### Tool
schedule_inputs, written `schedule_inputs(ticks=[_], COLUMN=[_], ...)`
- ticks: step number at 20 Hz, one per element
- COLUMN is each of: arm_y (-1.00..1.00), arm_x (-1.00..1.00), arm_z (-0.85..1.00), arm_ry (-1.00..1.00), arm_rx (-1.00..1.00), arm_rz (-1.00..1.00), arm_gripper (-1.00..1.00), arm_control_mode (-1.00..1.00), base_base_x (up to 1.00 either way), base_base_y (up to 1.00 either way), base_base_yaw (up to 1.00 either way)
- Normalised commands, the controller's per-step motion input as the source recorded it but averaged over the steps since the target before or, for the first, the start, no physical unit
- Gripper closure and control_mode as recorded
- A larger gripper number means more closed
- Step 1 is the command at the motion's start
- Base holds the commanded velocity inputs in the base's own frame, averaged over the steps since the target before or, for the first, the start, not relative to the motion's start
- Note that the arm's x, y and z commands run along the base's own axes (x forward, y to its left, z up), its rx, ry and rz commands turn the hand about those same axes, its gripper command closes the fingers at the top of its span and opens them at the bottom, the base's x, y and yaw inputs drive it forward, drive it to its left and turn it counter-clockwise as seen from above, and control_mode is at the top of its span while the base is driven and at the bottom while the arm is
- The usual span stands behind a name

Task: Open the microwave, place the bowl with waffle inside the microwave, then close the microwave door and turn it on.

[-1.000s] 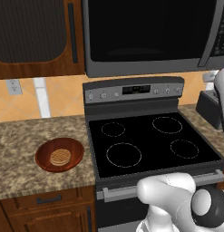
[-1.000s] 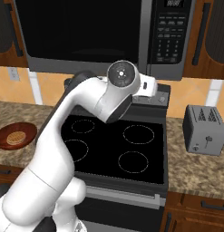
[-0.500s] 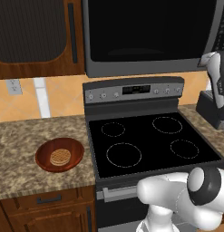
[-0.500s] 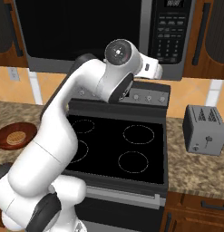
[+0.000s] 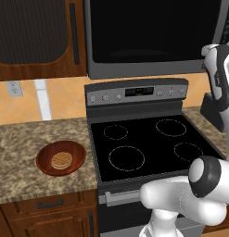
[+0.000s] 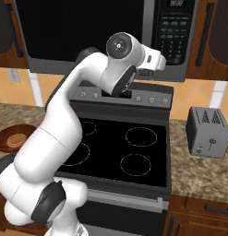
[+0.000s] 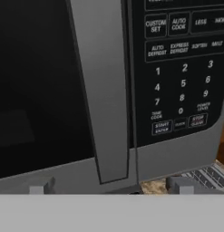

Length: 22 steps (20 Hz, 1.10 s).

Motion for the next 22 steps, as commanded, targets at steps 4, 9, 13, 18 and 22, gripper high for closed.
schedule_inputs(ticks=[4, 9, 13, 18, 22], arm_y=[-0.01, 0.0, -0.01, -0.12, -0.09], arm_x=[0.32, 0.37, 0.47, 0.58, 0.65], arm_z=[0.07, -0.14, -0.28, -0.22, -0.2], arm_ry=[0.0, -0.1, -0.12, -0.04, 0.0], arm_rx=[0.0, 0.0, 0.0, 0.0, 0.0], arm_rz=[0.0, 0.03, 0.06, 0.05, 0.05], arm_gripper=[-1.0, -1.0, -1.0, -1.0, -1.0], arm_control_mode=[-1.0, -1.0, -1.0, -1.0, -1.0], base_base_x=[0.0, 0.0, 0.0, 0.0, 0.0], base_base_y=[0.0, 0.0, 0.0, 0.0, 0.0], base_base_yaw=[0.0, 0.0, 0.0, 0.0, 0.0])
